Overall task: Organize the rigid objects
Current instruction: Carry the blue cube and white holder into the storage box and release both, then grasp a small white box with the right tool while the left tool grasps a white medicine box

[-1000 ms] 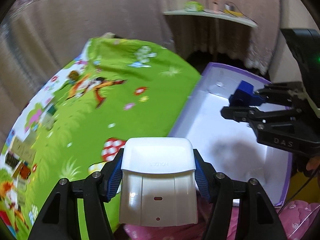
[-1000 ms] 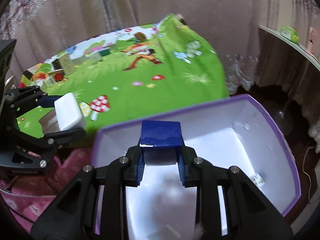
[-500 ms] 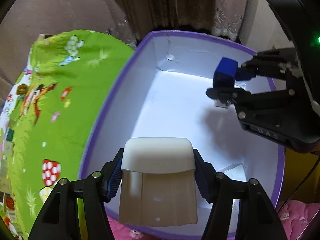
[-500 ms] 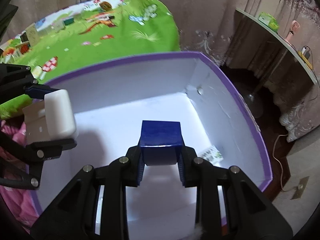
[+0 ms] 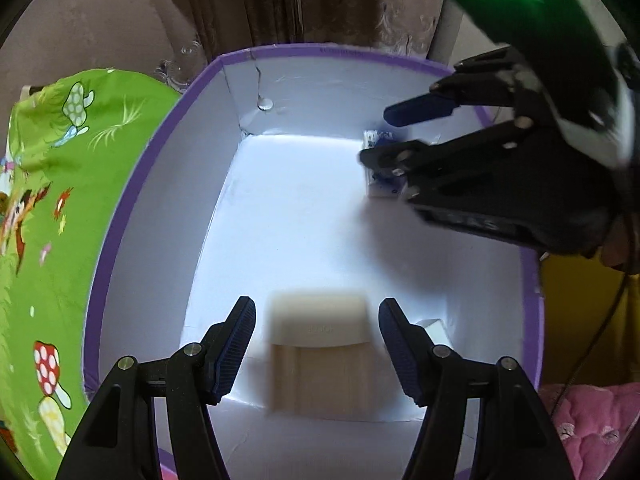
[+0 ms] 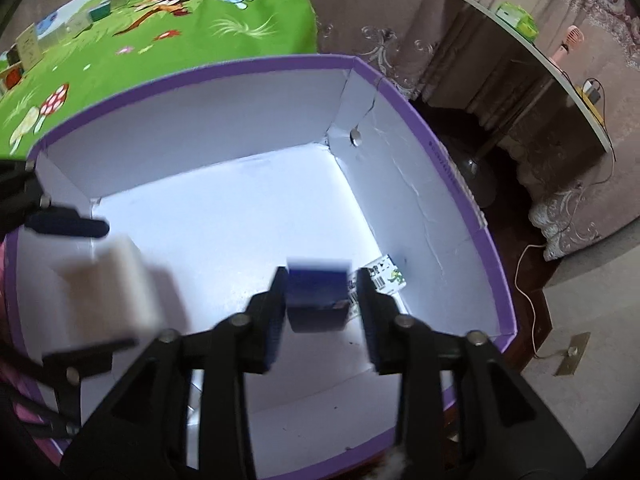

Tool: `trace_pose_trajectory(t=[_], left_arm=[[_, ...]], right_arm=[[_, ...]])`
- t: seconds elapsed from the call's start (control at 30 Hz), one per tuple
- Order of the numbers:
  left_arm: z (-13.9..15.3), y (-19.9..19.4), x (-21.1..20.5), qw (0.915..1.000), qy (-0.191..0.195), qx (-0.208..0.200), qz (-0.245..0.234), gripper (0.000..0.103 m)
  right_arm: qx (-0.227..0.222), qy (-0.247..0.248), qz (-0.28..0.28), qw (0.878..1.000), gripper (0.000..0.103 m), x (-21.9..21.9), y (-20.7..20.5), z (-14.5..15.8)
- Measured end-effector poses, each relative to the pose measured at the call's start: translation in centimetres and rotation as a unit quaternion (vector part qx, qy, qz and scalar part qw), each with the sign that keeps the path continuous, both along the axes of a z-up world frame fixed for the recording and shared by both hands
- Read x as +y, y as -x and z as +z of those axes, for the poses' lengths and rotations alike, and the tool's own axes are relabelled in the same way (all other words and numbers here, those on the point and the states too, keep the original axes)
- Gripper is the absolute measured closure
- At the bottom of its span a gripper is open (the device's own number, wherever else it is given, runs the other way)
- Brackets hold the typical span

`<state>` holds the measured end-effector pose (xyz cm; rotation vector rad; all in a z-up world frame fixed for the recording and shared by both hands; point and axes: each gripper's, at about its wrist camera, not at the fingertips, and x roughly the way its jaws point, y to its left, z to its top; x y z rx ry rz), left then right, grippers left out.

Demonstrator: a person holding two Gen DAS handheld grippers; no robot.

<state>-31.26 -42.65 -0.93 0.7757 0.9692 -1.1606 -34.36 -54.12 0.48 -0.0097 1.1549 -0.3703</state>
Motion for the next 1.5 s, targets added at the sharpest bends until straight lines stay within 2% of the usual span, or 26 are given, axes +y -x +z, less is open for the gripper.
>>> trace_pose_trajectory(t=[0.03, 0.17, 0.23, 0.27, 0.3, 0.33, 0.43, 0.47, 0.5, 0.53, 0.6, 0.63, 0.73, 0.8, 0.83, 0.9, 0.97, 1.07, 1.2, 1.23, 1.27, 1.33, 1.43, 1.5], left_arm=[[0.5, -0.5, 0.7, 0.9999, 0.015, 0.004, 0.007, 0.037], [3.5, -4.5, 5.2, 0.9927, 0.093, 0.016, 0.076, 0.037], [5.0, -7.5, 9.2, 0.9825, 0.127, -0.003, 0.136, 0.034], [5.6, -9.1, 11.6, 0.9755, 0.138, -0.018, 0.170, 0.029], [6.0, -11.1, 15.1, 0.9629, 0.144, -0.047, 0.224, 0.026], [6.1, -12.1, 17.0, 0.9546, 0.144, -0.062, 0.253, 0.026], [5.6, -16.4, 27.0, 0.9027, 0.137, -0.102, 0.395, 0.025], [5.2, -17.4, 29.3, 0.8889, 0.134, -0.108, 0.425, 0.025], [4.8, -18.6, 33.2, 0.8628, 0.126, -0.115, 0.476, 0.025], [4.5, -19.3, 35.2, 0.8498, 0.123, -0.116, 0.499, 0.025], [3.6, -21.0, 40.5, 0.8099, 0.111, -0.116, 0.564, 0.025], [3.3, -21.6, 42.4, 0.7954, 0.109, -0.116, 0.585, 0.025], [2.6, -22.9, 47.5, 0.7587, 0.105, -0.112, 0.633, 0.025], [1.9, -23.6, 49.2, 0.7470, 0.100, -0.109, 0.648, 0.025], [1.3, -24.2, 50.1, 0.7408, 0.099, -0.091, 0.658, 0.025], [1.5, -24.2, 50.7, 0.7377, 0.122, -0.086, 0.659, 0.018], [1.4, -24.2, 50.3, 0.7400, 0.107, -0.090, 0.658, 0.018], [1.2, -24.4, 49.5, 0.7455, 0.094, -0.095, 0.653, 0.016], [1.6, -24.0, 49.3, 0.7489, 0.099, -0.088, 0.649, 0.011], [1.6, -24.2, 49.2, 0.7505, 0.099, -0.086, 0.648, 0.010], [1.6, -24.0, 49.2, 0.7518, 0.099, -0.085, 0.646, 0.007], [1.4, -24.6, 49.2, 0.7553, 0.094, -0.082, 0.643, 0.004], [1.1, -25.4, 48.8, 0.7575, 0.071, -0.084, 0.643, 0.000], [1.0, -25.6, 48.6, 0.7548, 0.066, -0.085, 0.647, 0.000]], right_arm=[[-0.003, 0.002, -0.002, 1.000, 0.046, 0.1, -0.4, 0.4], [-0.041, 0.020, 0.028, 0.999, 0.035, 2.7, -3.3, 3.8], [-0.067, 0.024, 0.064, 0.995, 0.031, 5.5, -5.8, 5.5], [-0.082, 0.021, 0.094, 0.992, 0.028, 7.6, -7.4, 6.3], [-0.093, 0.015, 0.118, 0.989, 0.027, 9.5, -8.9, 6.7], [-0.100, 0.006, 0.139, 0.985, 0.025, 11.3, -10.4, 6.9], [-0.107, -0.033, 0.207, 0.972, 0.025, 17.2, -14.8, 6.5], [-0.109, -0.045, 0.229, 0.966, 0.025, 19.4, -16.1, 6.1], [-0.106, -0.059, 0.258, 0.959, 0.025, 22.2, -18.0, 5.5], [-0.104, -0.066, 0.278, 0.953, 0.025, 24.2, -19.2, 4.9], [-0.104, -0.075, 0.308, 0.943, 0.025, 27.6, -21.4, 3.4], [-0.101, -0.080, 0.319, 0.939, 0.025, 29.1, -22.5, 2.8], [-0.103, -0.081, 0.330, 0.935, 0.025, 31.9, -26.3, 1.3], [-0.103, -0.080, 0.314, 0.940, 0.025, 32.3, -29.8, 0.5], [-0.105, -0.072, 0.295, 0.947, 0.025, 32.0, -32.0, 0.2], [-0.109, -0.066, 0.267, 0.955, 0.025, 31.4, -35.1, 0.1], [-0.103, -0.080, 0.243, 0.961, 0.025, 30.8, -39.1, -0.2], [-0.103, -0.091, 0.244, 0.960, 0.024, 31.0, -43.2, -0.4], [-0.103, -0.084, 0.255, 0.958, 0.026, 32.0, -46.2, -0.5], [-0.103, -0.093, 0.259, 0.956, 0.047, 32.1, -46.4, -0.5], [-0.108, -0.102, 0.261, 0.954, 0.059, 32.1, -45.8, -0.3], [-0.104, -0.103, 0.261, 0.954, 0.059, 32.4, -44.8, -0.2], [-0.105, -0.135, 0.283, 0.944, 0.059, 33.2, -41.2, 0.0], [-0.109, -0.150, 0.300, 0.936, 0.059, 34.0, -38.1, 0.1]])
